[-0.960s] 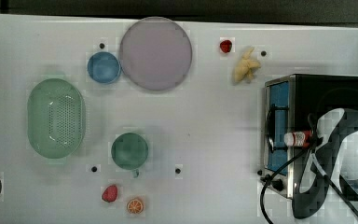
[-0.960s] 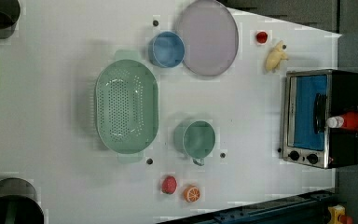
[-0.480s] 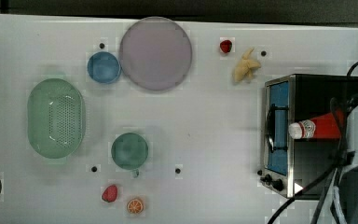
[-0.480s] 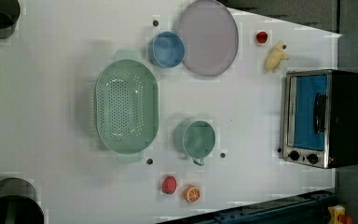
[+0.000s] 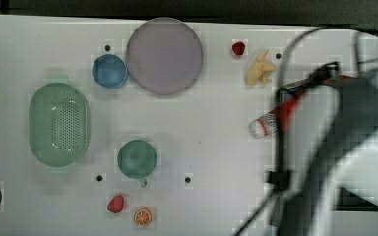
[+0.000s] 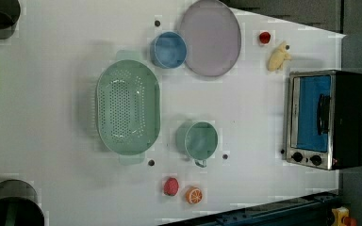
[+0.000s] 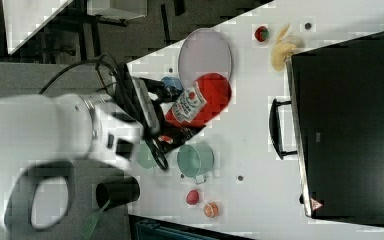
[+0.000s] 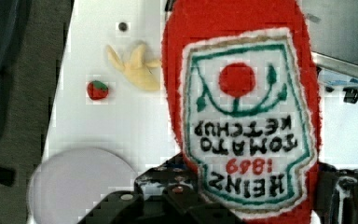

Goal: Pick Ketchup from oven and place it on table.

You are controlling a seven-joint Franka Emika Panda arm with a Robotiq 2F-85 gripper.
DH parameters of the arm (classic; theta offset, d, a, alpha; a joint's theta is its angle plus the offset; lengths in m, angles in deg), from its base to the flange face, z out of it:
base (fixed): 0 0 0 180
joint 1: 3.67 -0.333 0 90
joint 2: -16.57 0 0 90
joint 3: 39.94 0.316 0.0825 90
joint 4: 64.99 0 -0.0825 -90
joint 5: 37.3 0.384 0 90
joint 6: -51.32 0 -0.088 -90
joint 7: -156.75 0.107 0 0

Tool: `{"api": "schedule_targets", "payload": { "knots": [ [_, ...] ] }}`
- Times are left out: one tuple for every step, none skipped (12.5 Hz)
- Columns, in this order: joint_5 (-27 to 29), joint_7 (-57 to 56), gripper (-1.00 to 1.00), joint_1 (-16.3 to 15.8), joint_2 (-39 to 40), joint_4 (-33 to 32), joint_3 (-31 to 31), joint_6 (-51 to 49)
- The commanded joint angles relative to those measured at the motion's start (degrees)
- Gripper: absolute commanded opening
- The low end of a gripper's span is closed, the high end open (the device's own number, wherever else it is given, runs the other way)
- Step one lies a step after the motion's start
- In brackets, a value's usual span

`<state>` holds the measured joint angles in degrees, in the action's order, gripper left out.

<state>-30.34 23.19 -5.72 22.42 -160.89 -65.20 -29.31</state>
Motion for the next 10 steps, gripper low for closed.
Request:
{"api": "schedule_targets", "payload": {
  "knots": [
    [0.5, -0.74, 0.26, -3.92, 2.41, -2.24, 8.4, 2.06],
    [-2.51, -0.74, 0.26, -4.41, 2.87, -4.41, 10.33, 4.34],
    [-5.43, -0.7, 0.26, -4.7, 3.14, -6.51, 11.46, 6.85],
    [-7.5, -0.69, 0.26, -4.91, 3.31, -8.84, 12.18, 9.73],
    [-7.96, -0.67, 0.26, -4.98, 3.38, -13.24, 12.86, 14.54],
    [-7.91, -0.67, 0.26, -4.98, 3.68, -19.75, 12.88, 20.91],
    [-7.91, -0.67, 0.26, -4.99, 4.32, -23.68, 12.91, 25.63],
    [-7.91, -0.67, 0.26, -5.06, 5.1, -26.31, 13.0, 29.75],
    [-7.83, -0.67, 0.26, -5.12, 6.49, -29.0, 13.26, 34.57],
    [-7.4, -0.67, 0.26, -5.13, 7.92, -30.51, 13.61, 37.3]
  ]
}}
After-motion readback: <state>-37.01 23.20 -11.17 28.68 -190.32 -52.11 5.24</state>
